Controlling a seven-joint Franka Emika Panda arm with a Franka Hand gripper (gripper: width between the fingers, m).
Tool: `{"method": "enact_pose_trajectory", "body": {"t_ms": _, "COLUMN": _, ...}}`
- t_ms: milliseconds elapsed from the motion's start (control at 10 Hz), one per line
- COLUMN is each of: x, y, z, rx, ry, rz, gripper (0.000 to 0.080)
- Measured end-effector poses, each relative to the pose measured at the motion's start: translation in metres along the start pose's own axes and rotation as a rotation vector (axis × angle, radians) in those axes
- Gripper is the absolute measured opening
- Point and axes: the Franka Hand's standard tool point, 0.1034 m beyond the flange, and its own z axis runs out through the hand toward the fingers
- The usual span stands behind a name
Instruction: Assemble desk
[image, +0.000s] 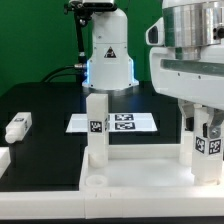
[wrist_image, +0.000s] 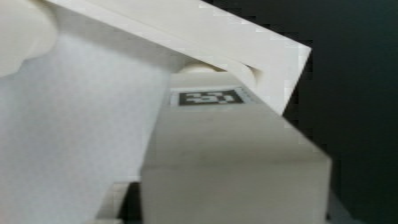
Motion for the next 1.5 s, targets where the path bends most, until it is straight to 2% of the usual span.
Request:
{"method": "enact_pose_trajectory", "body": {"t_ms": 200, "x": 0.001, "y": 0.001, "z": 0.000, "rx": -0.003, "ry": -0.006, "rz": 0.137, "gripper": 0.0285}}
{"method": "enact_pose_trajectory", "body": {"t_ms": 300, "x": 0.007, "y": 0.003, "z": 0.000, "rx": -0.008, "ry": -0.029, "rz": 0.319, "gripper": 0.0285}}
{"method": "enact_pose_trajectory", "body": {"t_ms": 400, "x": 0.009, "y": 0.007, "z": 0.000, "rx": -0.026, "ry": -0.040, "rz": 0.504, "gripper": 0.0285}}
{"method": "enact_pose_trajectory", "body": {"t_ms": 600, "x": 0.008, "y": 0.008, "z": 0.001, "rx": -0.027, "ry": -0.041, "rz": 0.480, "gripper": 0.0286}}
{"method": "enact_pose_trajectory", "body": {"t_ms": 700, "x": 0.007, "y": 0.008, "z": 0.001, "rx": -0.027, "ry": -0.030, "rz": 0.411, "gripper": 0.0286}}
{"method": "enact_pose_trajectory", "body": {"t_ms": 800, "x": 0.002, "y": 0.003, "z": 0.002, "rx": -0.008, "ry": 0.001, "rz": 0.182, "gripper": 0.0453}}
{"method": "enact_pose_trajectory", "body": {"t_ms": 900, "x": -0.005, "y": -0.003, "z": 0.003, "rx": 0.027, "ry": 0.025, "rz": -0.038, "gripper": 0.0601}}
{"method": "enact_pose_trajectory", "body": {"t_ms": 1000, "x": -0.008, "y": -0.004, "z": 0.005, "rx": 0.033, "ry": 0.028, "rz": -0.130, "gripper": 0.0634}}
{"method": "enact_pose_trajectory", "body": {"t_ms": 1400, "x": -0.005, "y": -0.004, "z": 0.005, "rx": 0.029, "ry": 0.034, "rz": -0.387, "gripper": 0.0648}}
{"method": "enact_pose_trajectory", "body": {"t_ms": 1500, "x": -0.003, "y": -0.006, "z": 0.004, "rx": 0.009, "ry": 0.042, "rz": -0.590, "gripper": 0.0648}}
